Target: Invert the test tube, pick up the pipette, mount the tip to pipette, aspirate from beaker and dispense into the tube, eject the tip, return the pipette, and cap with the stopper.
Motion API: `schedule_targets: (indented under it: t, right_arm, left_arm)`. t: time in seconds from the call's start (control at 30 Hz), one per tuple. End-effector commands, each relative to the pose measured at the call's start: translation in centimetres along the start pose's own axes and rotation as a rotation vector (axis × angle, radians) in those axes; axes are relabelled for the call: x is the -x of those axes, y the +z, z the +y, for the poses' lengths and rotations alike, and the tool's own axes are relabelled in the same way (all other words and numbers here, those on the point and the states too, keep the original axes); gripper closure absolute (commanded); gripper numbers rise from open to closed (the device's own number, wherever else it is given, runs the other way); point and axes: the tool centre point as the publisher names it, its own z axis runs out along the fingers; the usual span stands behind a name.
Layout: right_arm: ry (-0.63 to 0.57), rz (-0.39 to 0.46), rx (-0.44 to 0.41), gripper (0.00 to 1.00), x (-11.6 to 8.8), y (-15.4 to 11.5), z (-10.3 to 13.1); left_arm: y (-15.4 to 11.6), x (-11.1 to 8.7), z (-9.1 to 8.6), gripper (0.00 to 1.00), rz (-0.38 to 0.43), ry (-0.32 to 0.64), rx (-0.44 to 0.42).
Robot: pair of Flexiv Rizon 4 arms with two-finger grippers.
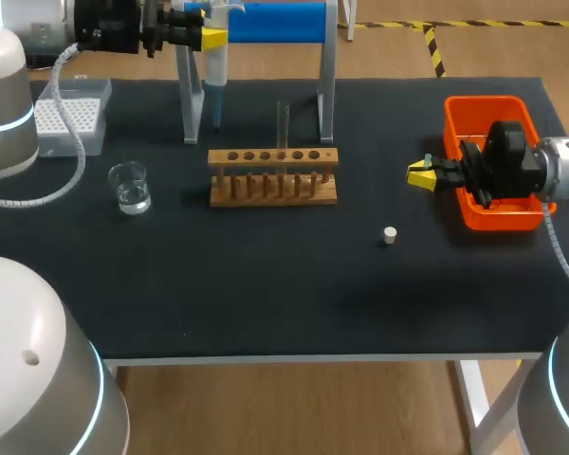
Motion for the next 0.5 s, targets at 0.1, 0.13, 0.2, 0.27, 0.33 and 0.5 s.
schedule_targets:
  t: [0.1,0.13,0.2,0.27,0.33,0.5]
  right_arm:
    - [0.000,-0.001,-0.002,1.00,-0.12,-0.08,0.08]
    - [0.000,-0.001,-0.002,1.00,-0.12,-0.08,0.08]
    - [0.000,-0.001,-0.002,1.00,-0.12,-0.08,0.08]
    - [0.000,-0.001,-0.002,1.00,-0.12,-0.08,0.08]
    - [0.000,-0.001,-0.002,1.00,-0.12,-0.08,0.08]
    - [0.000,-0.001,-0.002,1.00,-0.12,-0.08,0.08]
  left_arm:
    - [0.06,0.61,-0.23,1.00,0.061,0.000,0.004]
    - [0.06,0.61,-0.23,1.00,0.061,0.000,0.004]
    - [0.06,0.61,-0.23,1.00,0.061,0.000,0.004]
    - [0.06,0.61,-0.23,1.00,0.061,0.000,0.004]
    - [0.06,0.61,-0.23,1.00,0.061,0.000,0.004]
    - [0.37,0.44,-0.81,1.00,0.082,0.023,-0.004]
